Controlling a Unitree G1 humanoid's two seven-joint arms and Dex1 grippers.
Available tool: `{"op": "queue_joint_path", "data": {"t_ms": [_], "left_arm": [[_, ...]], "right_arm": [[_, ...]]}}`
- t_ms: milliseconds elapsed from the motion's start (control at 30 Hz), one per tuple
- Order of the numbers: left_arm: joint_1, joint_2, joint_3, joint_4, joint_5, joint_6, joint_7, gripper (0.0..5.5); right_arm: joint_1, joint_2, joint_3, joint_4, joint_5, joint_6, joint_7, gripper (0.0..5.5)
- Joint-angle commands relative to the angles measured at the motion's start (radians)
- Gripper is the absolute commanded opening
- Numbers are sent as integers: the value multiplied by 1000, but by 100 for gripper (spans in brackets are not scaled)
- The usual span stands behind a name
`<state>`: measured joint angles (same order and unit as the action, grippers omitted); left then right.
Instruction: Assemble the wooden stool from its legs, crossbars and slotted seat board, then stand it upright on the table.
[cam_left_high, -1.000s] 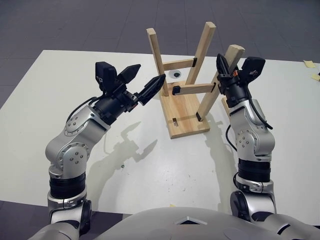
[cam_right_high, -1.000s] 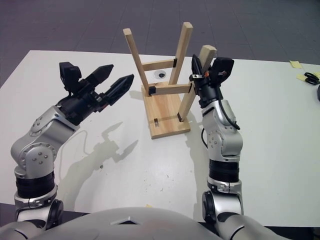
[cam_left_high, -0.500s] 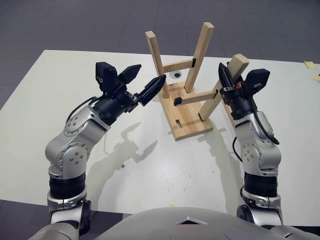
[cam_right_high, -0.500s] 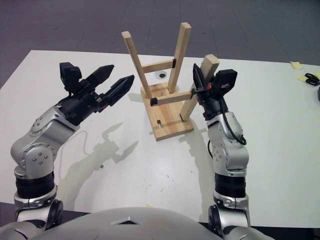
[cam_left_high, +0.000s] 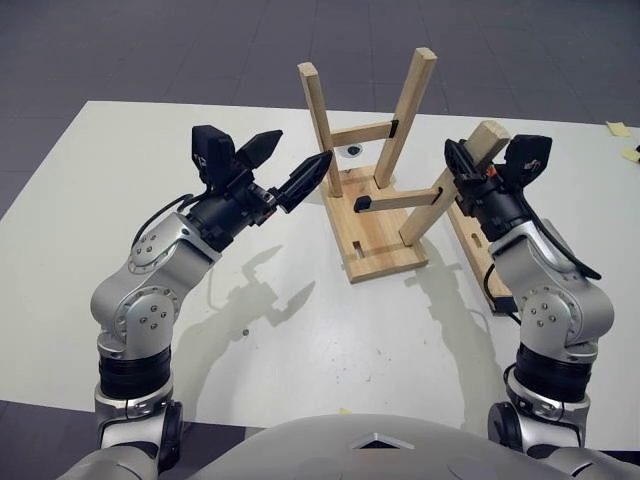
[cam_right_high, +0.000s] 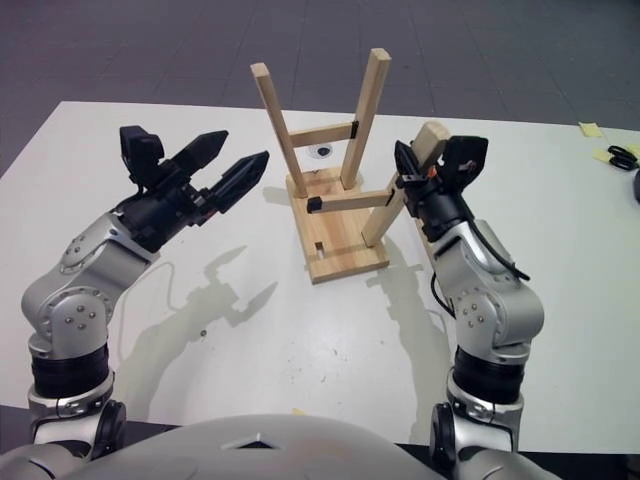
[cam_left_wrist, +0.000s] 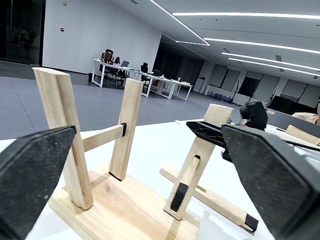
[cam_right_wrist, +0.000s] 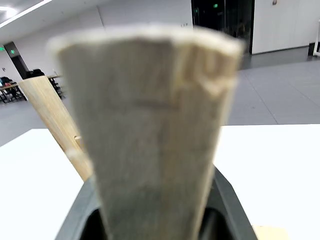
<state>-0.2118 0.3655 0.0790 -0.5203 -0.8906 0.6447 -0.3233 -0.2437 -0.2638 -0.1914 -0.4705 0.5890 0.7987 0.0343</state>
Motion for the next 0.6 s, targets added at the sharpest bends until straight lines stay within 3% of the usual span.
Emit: {"op": "queue_joint_path", "data": {"t_ms": [33, 133, 600], "left_arm": [[22, 15, -15, -15, 24, 13, -11, 540], [29, 13, -19, -16, 32, 10, -9, 540], [-6, 17, -26, 26, 73, -2, -47, 540]], "right_arm": [[272, -75, 93, 71, -69, 226, -26, 102], [303, -75, 92, 52, -59, 230, -34, 102], [65, -42, 28, 134, -34, 157, -44, 102]]}}
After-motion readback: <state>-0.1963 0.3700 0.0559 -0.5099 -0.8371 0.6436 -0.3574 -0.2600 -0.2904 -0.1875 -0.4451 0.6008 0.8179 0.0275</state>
